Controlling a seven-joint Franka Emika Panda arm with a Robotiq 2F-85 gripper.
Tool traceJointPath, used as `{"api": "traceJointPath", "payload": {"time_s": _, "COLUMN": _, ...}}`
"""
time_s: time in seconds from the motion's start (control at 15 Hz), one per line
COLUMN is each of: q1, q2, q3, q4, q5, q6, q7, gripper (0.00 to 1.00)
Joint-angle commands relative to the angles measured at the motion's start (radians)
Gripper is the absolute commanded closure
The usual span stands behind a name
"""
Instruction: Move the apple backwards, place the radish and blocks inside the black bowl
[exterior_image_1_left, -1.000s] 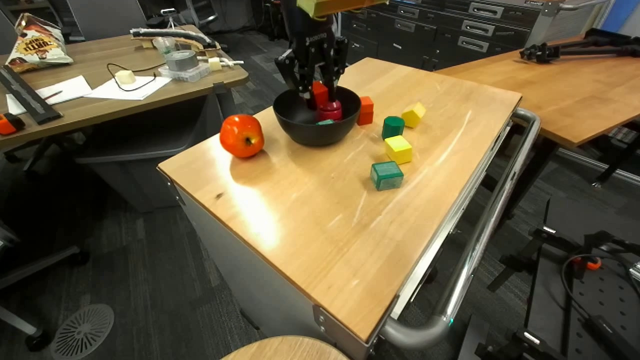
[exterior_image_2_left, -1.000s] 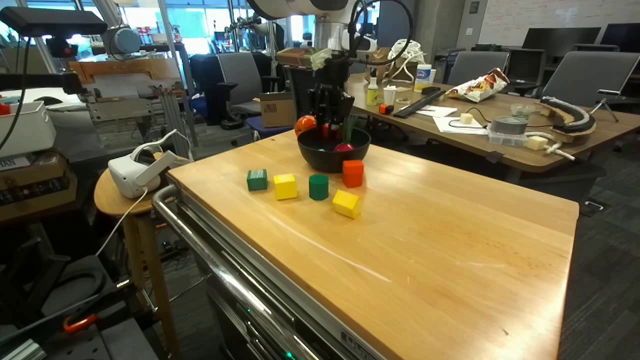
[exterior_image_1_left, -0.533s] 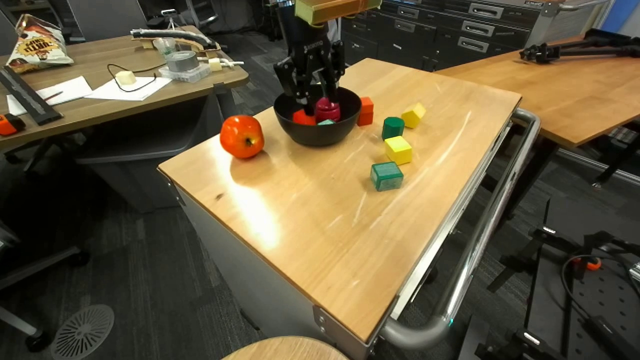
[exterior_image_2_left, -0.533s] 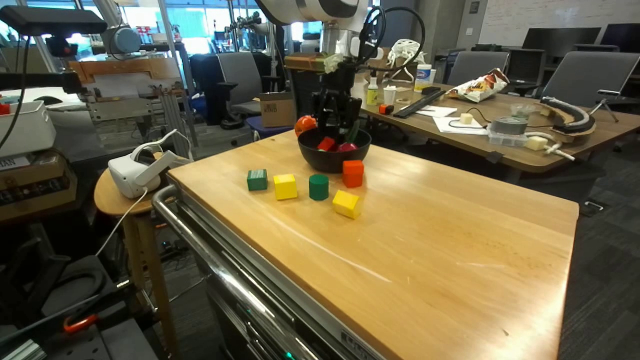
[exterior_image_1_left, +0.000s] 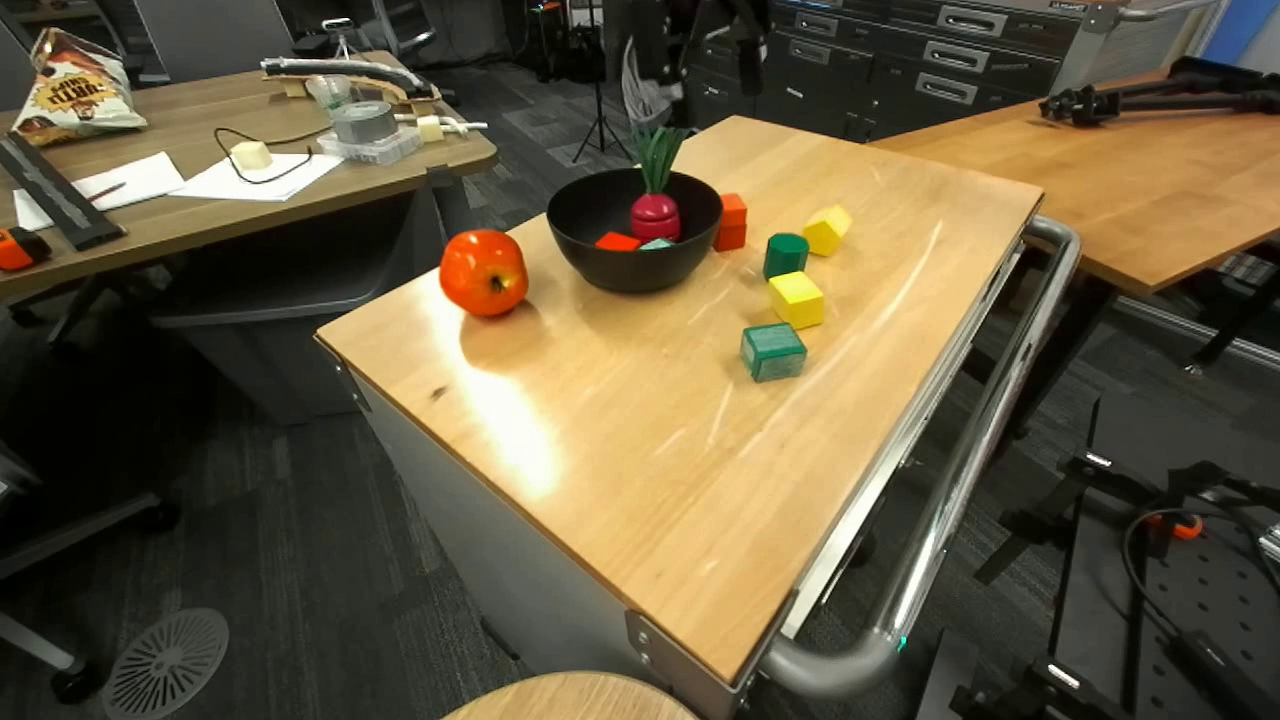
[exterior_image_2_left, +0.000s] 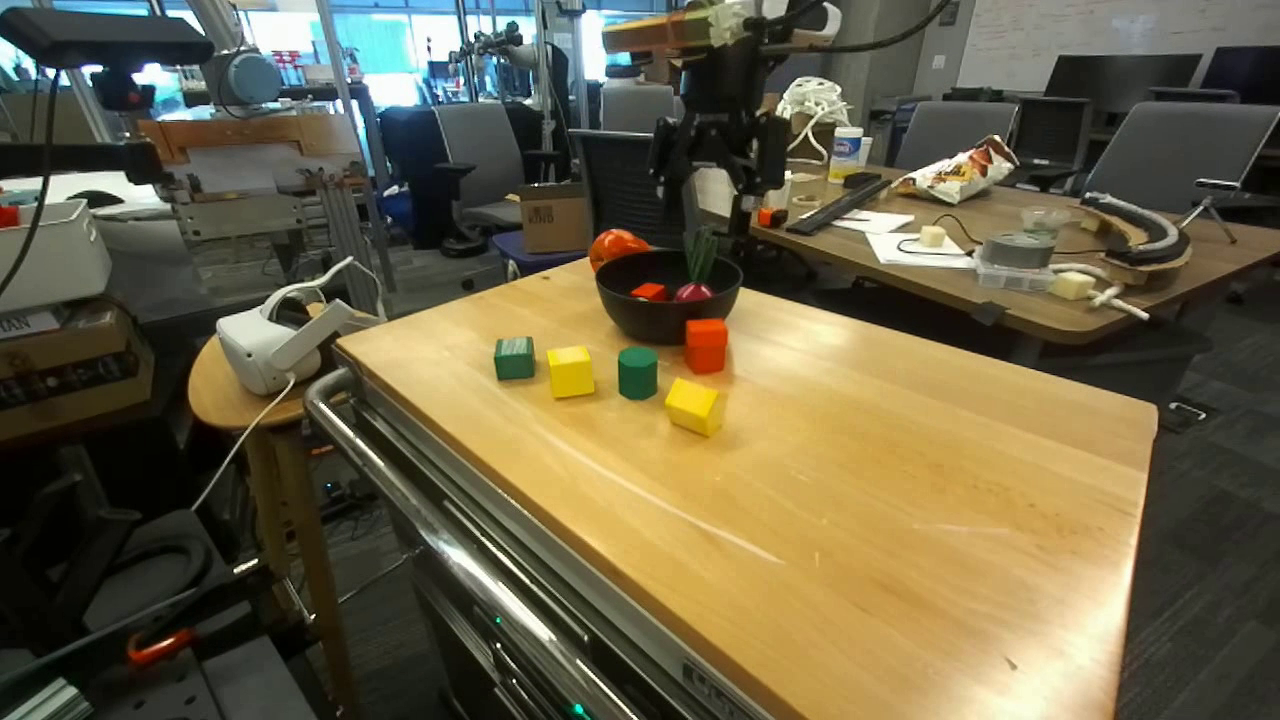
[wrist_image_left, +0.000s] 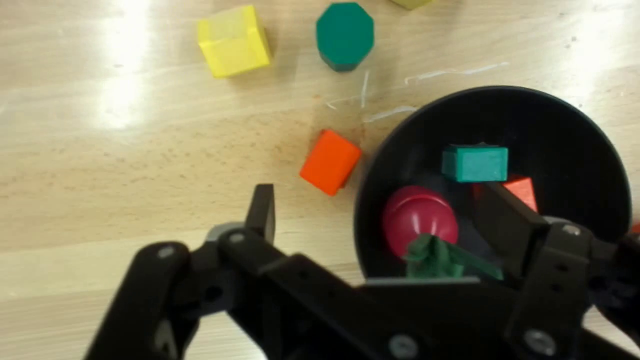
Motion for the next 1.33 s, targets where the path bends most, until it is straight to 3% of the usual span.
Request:
{"api": "traceJointPath", "payload": {"time_s": 0.0, "q1": -0.077, "q2": -0.054, "q3": -0.022, "q4": -0.056, "q5": 0.068, "q6": -0.022, "q7": -0.022, "gripper": 0.0}}
{"api": "traceJointPath", "payload": {"time_s": 0.13, "q1": -0.112, "q2": -0.047, "q3": -0.036, "q4": -0.068, "q5": 0.119, "q6": -0.016, "q7": -0.002, "gripper": 0.0}}
{"api": "traceJointPath", "payload": {"time_s": 0.2, "q1": -0.093, "q2": -0.028, "q3": -0.033, "q4": -0.039, "q5": 0.08, "q6": -0.016, "q7": -0.014, "gripper": 0.0}}
{"api": "traceJointPath", "payload": {"time_s": 0.6, "q1": -0.114, "q2": -0.027, "q3": -0.038, "q4": -0.06, "q5": 0.103, "q6": -0.015, "q7": -0.012, "gripper": 0.0}}
{"api": "traceJointPath", "payload": {"time_s": 1.27, "q1": -0.167, "q2": 0.053, "q3": -0.065, "q4": -0.12, "q5": 0.258, "q6": 0.254, "q7": 0.116, "gripper": 0.0}}
